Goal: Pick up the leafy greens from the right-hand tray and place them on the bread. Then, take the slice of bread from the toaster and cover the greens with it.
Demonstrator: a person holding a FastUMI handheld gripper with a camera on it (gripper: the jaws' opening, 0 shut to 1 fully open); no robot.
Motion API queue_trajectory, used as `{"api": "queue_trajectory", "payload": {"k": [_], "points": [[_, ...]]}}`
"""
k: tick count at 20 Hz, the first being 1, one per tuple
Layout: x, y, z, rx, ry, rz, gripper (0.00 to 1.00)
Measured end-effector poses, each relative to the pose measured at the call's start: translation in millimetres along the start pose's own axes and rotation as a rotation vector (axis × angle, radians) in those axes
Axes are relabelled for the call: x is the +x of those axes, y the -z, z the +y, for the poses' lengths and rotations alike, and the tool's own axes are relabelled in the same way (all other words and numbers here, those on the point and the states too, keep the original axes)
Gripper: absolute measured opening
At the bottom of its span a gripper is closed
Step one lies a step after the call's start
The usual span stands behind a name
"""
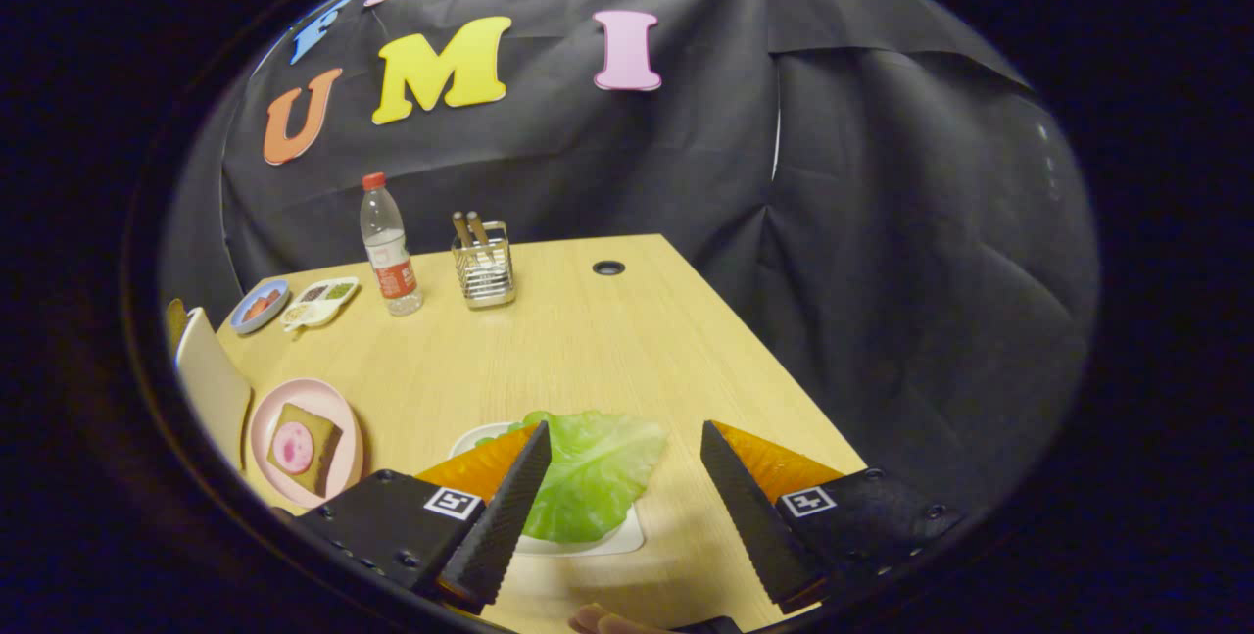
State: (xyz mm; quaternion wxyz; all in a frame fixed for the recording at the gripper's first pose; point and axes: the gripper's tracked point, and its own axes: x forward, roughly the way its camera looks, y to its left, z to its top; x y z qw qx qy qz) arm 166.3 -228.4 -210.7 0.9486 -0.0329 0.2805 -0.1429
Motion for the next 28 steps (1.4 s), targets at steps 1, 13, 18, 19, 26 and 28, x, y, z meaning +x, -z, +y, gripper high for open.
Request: {"api": "queue_trajectory", "payload": {"k": [1, 13, 18, 19, 26, 28], "points": [[9.8, 3.8, -1.1, -0.011, 0.006, 0.025, 0.95], [63.6, 36.2, -6.4, 0.003, 0.024, 0.210, 0.92], [64.2, 34.0, 3.8, -0.031, 0.020, 0.206, 0.34], [61.6, 35.0, 4.8, -0.039, 0.021, 0.204, 0.18], [36.4, 24.6, 17.8, -0.077, 0.001, 0.134, 0.00], [26.8, 19.2, 18.5, -0.075, 0.004, 0.117, 0.00]]}}
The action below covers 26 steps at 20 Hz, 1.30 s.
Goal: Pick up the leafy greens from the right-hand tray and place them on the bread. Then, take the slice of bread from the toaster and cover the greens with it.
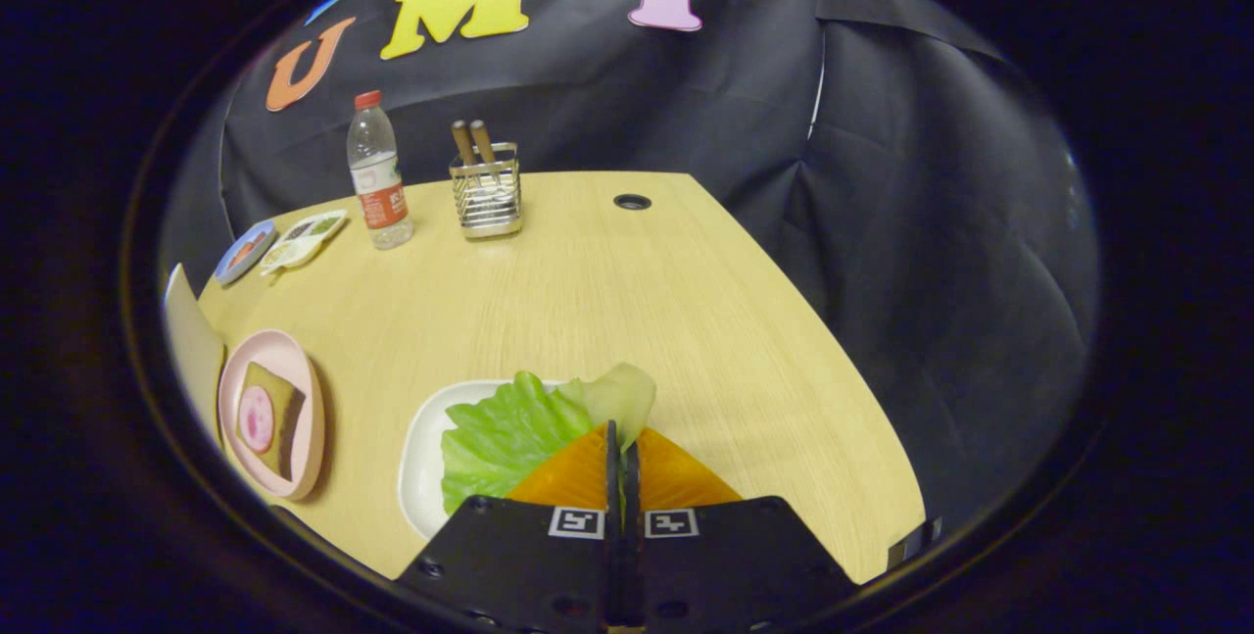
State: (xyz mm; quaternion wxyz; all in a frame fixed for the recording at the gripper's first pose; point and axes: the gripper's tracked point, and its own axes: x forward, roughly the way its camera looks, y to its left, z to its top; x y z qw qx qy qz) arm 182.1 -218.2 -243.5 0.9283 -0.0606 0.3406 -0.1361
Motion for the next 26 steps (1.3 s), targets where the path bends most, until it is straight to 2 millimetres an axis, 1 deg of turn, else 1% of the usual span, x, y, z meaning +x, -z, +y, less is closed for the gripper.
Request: {"api": "queue_trajectory", "payload": {"k": [3, 7, 11, 14, 16, 19, 22, 23, 26], "points": [[-8.7, 2.3, -1.6, 0.002, 0.003, -0.003, 0.00], [-0.6, 18.1, -9.5, 0.015, 0.012, 0.040, 0.00], [0.7, 26.6, -19.6, 0.035, 0.015, 0.058, 0.00], [-4.9, 20.6, -24.4, 0.041, 0.016, 0.033, 0.00], [-4.5, 22.6, -23.6, 0.040, 0.010, 0.036, 0.03], [0.7, 29.4, -27.7, 0.038, 0.009, 0.051, 0.02], [-2.9, 29.5, -26.3, 0.020, -0.011, 0.039, 0.02], [-7.2, 27.5, -24.6, 0.013, -0.022, 0.028, 0.00], [-26.5, 13.6, -16.8, 0.017, -0.046, -0.020, 0.00]]}}
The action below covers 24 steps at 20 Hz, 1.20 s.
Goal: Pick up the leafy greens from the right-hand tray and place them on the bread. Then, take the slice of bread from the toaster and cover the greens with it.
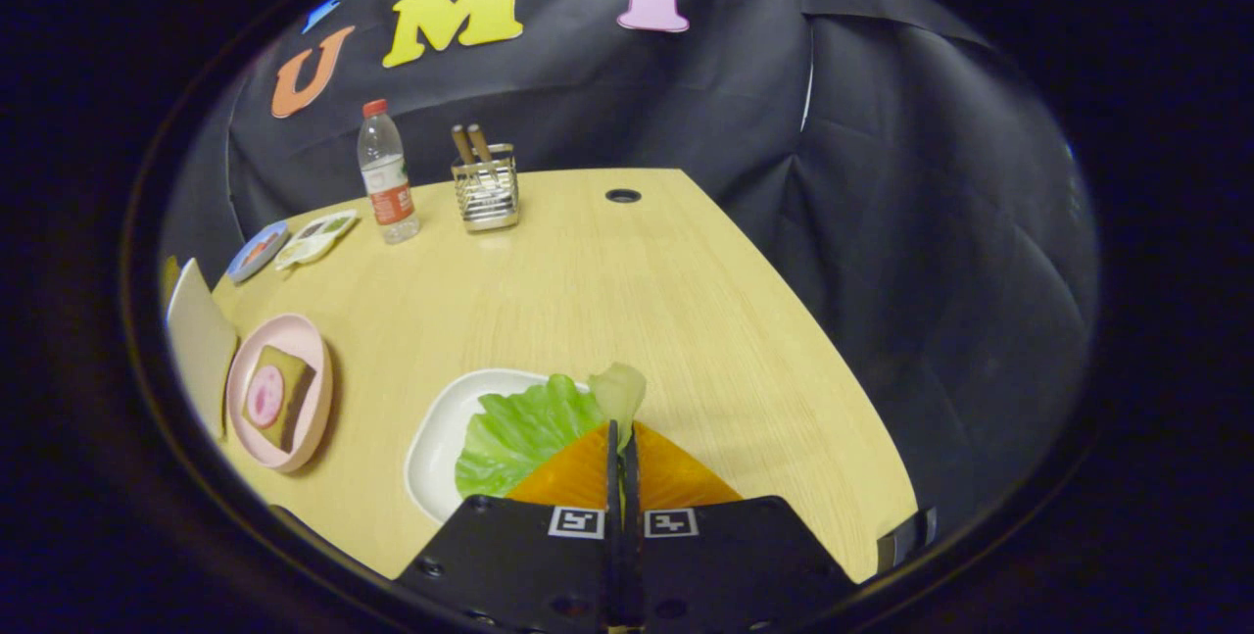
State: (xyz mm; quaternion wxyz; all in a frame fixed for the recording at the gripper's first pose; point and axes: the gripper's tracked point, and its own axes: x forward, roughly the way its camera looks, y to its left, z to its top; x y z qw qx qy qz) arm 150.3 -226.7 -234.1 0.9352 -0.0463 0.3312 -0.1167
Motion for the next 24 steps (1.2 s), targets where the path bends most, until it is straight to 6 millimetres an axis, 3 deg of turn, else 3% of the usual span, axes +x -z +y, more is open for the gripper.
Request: {"api": "queue_trajectory", "payload": {"k": [6, 12, 16, 21, 24], "points": [[-56.1, -32.5, 39.8, -0.054, -0.015, -0.118, 0.00], [-101.1, -46.3, 83.9, -0.117, -0.022, -0.205, 0.00], [-107.8, -43.8, 100.9, -0.150, -0.023, -0.216, 0.00], [-101.6, -32.9, 106.6, -0.145, -0.029, -0.189, 0.00], [-97.5, -16.5, 108.4, -0.117, -0.035, -0.167, 0.00]]}}
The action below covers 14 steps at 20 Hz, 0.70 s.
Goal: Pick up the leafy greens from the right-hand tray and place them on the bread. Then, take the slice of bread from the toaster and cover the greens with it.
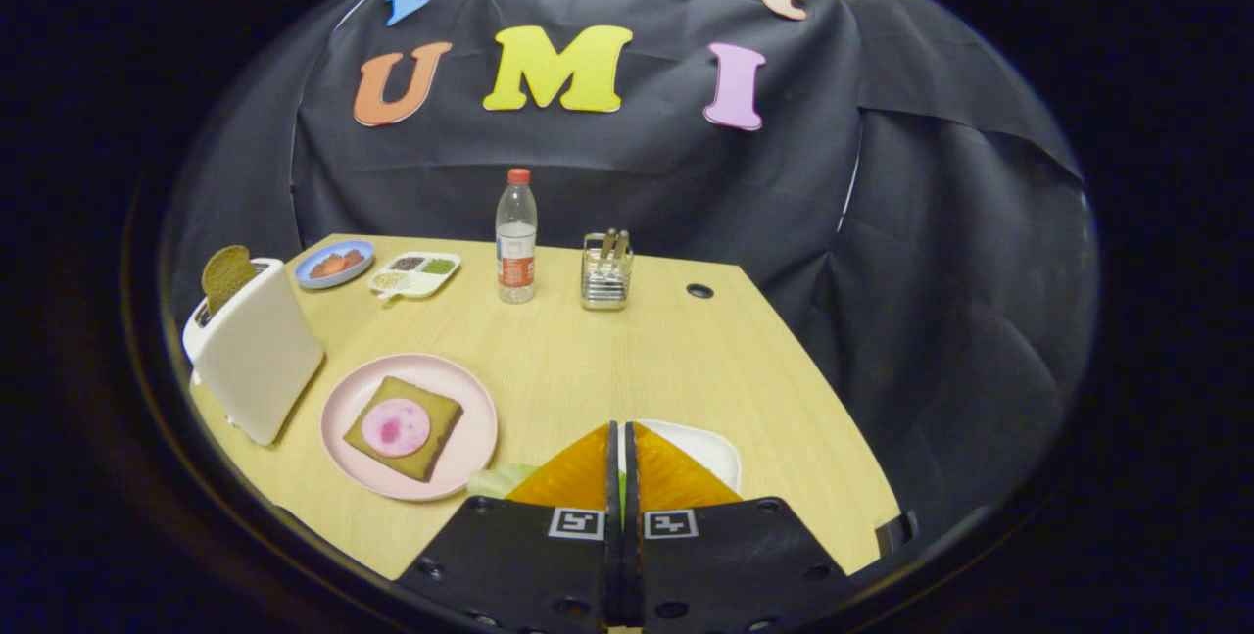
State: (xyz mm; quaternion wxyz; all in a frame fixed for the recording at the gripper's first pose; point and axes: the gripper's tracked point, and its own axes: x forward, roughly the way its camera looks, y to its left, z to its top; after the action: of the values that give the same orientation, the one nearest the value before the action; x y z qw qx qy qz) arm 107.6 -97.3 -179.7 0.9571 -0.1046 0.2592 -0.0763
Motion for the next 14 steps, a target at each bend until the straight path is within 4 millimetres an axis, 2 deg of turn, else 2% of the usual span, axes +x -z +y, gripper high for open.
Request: {"api": "queue_trajectory", "payload": {"k": [2, 7, 10, 14], "points": [[-1.8, 19.2, 1.8, 0.018, 0.001, 0.011, 0.02], [0.8, 69.4, 13.1, 0.054, 0.016, 0.018, 0.81], [4.6, 90.3, 13.8, 0.121, 0.039, 0.018, 0.93], [17.4, 112.2, 20.1, 0.220, 0.038, 0.036, 0.94]]}}
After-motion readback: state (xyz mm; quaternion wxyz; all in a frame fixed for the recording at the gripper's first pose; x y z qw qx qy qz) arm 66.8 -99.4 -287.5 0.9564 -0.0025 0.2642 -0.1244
